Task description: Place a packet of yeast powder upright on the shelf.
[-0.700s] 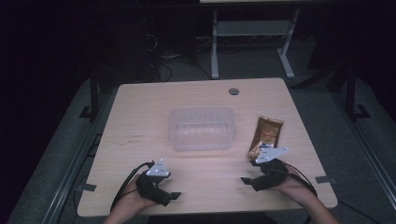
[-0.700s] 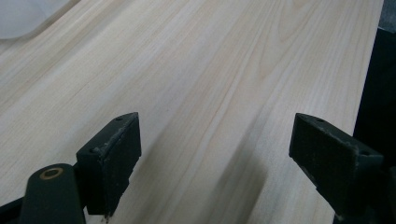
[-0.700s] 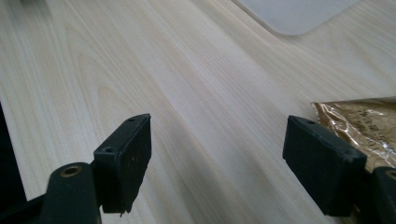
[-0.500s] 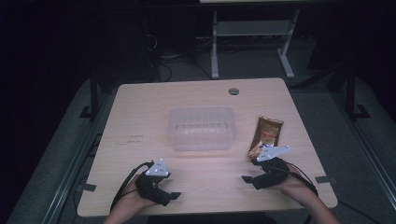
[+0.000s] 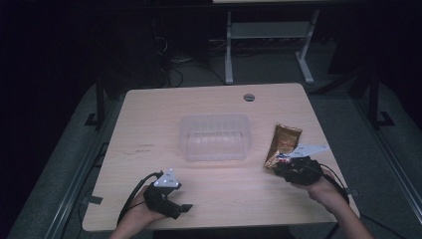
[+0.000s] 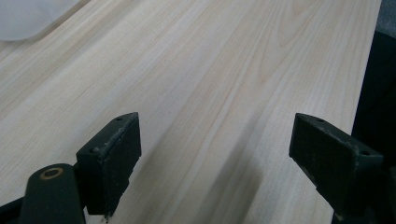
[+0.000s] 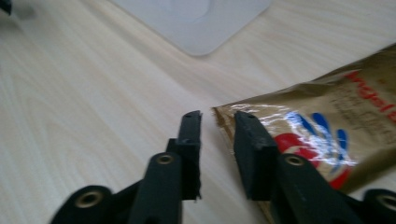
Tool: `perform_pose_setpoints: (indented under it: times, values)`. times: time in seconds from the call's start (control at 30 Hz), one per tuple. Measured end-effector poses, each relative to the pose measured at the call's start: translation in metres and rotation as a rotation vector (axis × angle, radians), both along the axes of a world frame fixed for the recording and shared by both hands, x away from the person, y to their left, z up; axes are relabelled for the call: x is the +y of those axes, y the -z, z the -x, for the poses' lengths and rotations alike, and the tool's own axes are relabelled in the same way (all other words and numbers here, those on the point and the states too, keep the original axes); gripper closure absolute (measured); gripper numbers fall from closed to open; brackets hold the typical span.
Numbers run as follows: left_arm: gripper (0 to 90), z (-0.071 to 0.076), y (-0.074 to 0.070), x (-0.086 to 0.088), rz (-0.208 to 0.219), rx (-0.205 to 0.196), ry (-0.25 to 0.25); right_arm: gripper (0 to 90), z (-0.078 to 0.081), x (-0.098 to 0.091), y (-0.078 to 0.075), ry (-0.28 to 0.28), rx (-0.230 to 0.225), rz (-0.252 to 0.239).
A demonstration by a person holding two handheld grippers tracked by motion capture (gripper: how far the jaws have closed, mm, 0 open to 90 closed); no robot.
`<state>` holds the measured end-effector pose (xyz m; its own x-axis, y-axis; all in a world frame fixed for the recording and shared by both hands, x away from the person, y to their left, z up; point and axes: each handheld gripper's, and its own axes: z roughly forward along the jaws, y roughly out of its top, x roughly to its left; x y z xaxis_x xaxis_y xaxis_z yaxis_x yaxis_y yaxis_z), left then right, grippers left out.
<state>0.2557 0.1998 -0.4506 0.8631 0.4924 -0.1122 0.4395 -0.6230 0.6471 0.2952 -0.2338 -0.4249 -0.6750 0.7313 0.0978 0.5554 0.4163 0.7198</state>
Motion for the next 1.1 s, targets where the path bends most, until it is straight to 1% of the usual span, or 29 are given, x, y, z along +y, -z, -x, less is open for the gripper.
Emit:
perform_pose_setpoints:
  times: [0.03,0.1,0.13,0.2,0.23,0.27,0.4,0.43,0.47,0.5,0.63,0.73,0.8,0.83,0.87,0.9,0.93,0.97,1.0,1.1]
  values:
    - [16.2,0.0,0.0,0.0,-0.001,-0.001,0.001,78.2,-0.002,-0.002,-0.001,0.011,0.005,-0.005]
    - [16.2,0.0,0.0,0.0,-0.005,-0.003,0.005,83.0,-0.006,-0.007,-0.003,0.022,0.0,0.0]
    - [16.2,0.0,-0.001,0.0,-0.006,0.002,0.002,85.6,-0.009,-0.009,-0.004,0.028,-0.005,-0.002]
    - [16.3,0.0,-0.001,0.0,-0.005,0.004,0.001,88.6,-0.014,-0.014,-0.008,0.057,-0.017,0.001]
    - [16.3,0.0,0.0,0.0,-0.005,0.005,0.003,89.2,-0.016,-0.017,-0.01,0.07,-0.017,-0.007]
    - [16.3,-0.001,0.0,0.0,-0.009,-0.001,0.007,89.3,-0.019,-0.02,-0.011,0.081,-0.031,-0.008]
    - [16.4,0.0,0.0,0.001,-0.007,-0.004,0.004,89.4,-0.032,-0.03,-0.014,0.129,-0.05,0.009]
    - [16.4,0.0,0.0,0.0,0.003,-0.002,-0.004,89.4,-0.036,-0.032,-0.014,0.143,-0.054,0.012]
    - [16.4,-0.001,0.0,0.001,-0.006,-0.003,0.001,89.4,-0.04,-0.035,-0.014,0.152,-0.056,0.013]
    - [16.4,0.0,0.0,0.001,-0.004,0.002,-0.002,89.5,-0.045,-0.038,-0.013,0.162,-0.055,0.006]
    - [16.4,-0.001,0.0,0.001,-0.007,-0.002,0.003,89.5,-0.061,-0.043,-0.01,0.185,-0.051,0.01]
    - [16.4,-0.001,0.0,0.001,-0.009,-0.002,0.001,89.5,-0.07,-0.043,-0.007,0.194,-0.051,0.02]
    - [16.6,-0.001,0.0,0.001,-0.008,0.0,-0.001,89.5,-0.076,-0.042,-0.003,0.201,-0.04,0.026]
    - [16.7,-0.001,0.001,0.001,-0.009,0.0,0.0,89.5,-0.077,-0.041,-0.001,0.206,-0.035,0.033]
    - [16.8,0.0,0.001,0.001,-0.002,0.006,-0.007,89.5,-0.079,-0.041,0.002,0.205,-0.029,0.043]
    - [16.8,0.0,0.001,0.001,-0.008,0.008,-0.004,89.5,-0.079,-0.04,0.005,0.21,-0.021,0.051]
    - [16.8,0.0,0.001,0.001,-0.013,0.008,0.0,89.5,-0.08,-0.04,0.008,0.2,-0.022,0.068]
    - [16.8,0.0,0.002,0.001,-0.009,0.01,-0.004,89.5,-0.081,-0.04,0.01,0.204,-0.01,0.073]
    - [16.8,0.0,0.002,0.001,-0.01,0.01,-0.004,89.4,-0.081,-0.04,0.013,0.206,-0.008,0.076]
    - [16.9,0.0,0.001,0.001,-0.01,0.008,-0.004,89.5,-0.083,-0.04,0.021,0.193,0.008,0.098]
